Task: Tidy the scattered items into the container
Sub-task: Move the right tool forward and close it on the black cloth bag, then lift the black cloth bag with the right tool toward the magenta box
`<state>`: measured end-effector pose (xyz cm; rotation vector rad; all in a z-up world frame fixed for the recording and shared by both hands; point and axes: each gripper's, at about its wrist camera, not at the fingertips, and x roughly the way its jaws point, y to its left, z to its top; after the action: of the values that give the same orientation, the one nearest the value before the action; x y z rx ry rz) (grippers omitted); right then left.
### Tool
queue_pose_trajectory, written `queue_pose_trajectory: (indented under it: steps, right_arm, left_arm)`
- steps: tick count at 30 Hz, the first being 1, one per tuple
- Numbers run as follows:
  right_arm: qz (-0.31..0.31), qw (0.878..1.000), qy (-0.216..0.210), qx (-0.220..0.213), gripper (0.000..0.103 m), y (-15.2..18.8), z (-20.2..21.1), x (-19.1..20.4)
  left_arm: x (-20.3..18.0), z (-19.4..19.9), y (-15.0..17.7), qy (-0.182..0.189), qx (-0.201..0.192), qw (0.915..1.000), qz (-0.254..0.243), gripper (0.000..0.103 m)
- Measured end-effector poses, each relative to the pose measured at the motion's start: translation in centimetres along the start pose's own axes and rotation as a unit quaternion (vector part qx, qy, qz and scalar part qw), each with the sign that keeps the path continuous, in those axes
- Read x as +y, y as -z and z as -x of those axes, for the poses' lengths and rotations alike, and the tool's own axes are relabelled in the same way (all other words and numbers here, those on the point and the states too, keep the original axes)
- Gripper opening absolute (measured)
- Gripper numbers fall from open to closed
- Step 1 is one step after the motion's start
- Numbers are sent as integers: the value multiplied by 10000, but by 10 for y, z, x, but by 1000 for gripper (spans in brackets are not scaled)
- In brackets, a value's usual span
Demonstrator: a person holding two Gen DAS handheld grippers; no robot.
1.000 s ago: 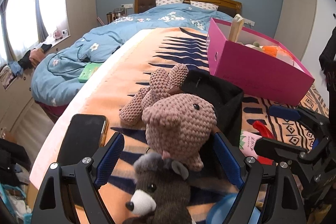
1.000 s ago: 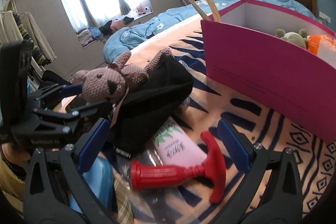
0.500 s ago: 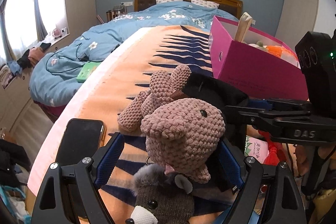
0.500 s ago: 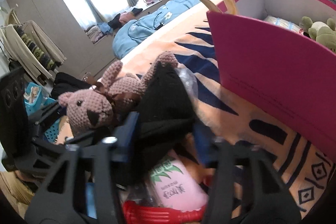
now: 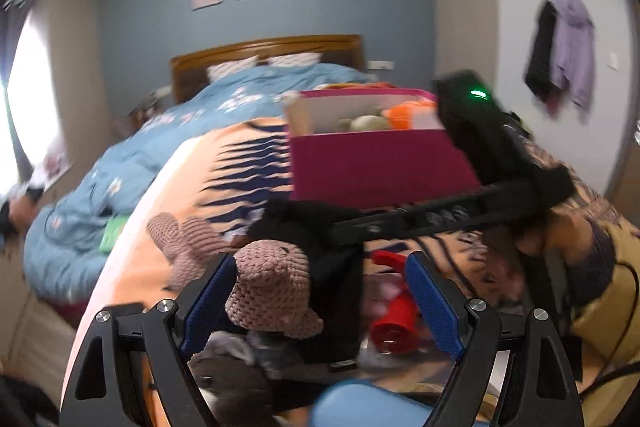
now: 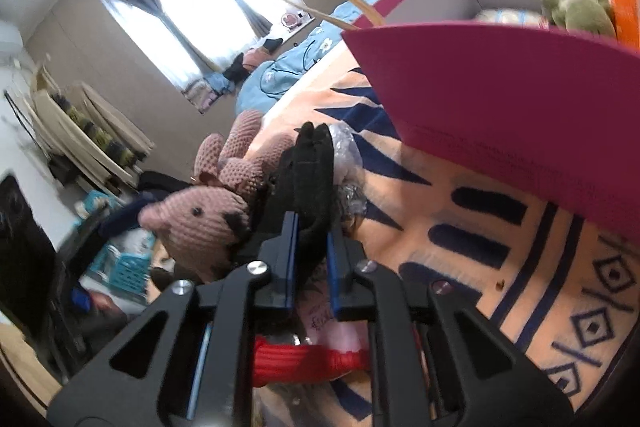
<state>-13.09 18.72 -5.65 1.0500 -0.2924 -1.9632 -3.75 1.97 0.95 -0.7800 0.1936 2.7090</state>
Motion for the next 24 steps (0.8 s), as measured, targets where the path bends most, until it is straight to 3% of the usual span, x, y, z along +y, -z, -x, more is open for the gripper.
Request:
queue_pose_trajectory:
  steps: [10, 15, 24]
  right_arm:
    - [-209, 9996, -178, -88, 14, 4, 14, -11]
    - [-294, 9990, -316, -128, 14, 7, 20, -15]
    - [-546, 9965, -604, -187, 14, 20, 39, -24]
  left_arm:
    - [-38, -3, 0, 533, -52, 9964, -661, 88]
    - [-32, -38, 6, 435, 582, 9961, -492, 88]
    - [-10, -66, 4, 604, 1171, 9912, -94, 88]
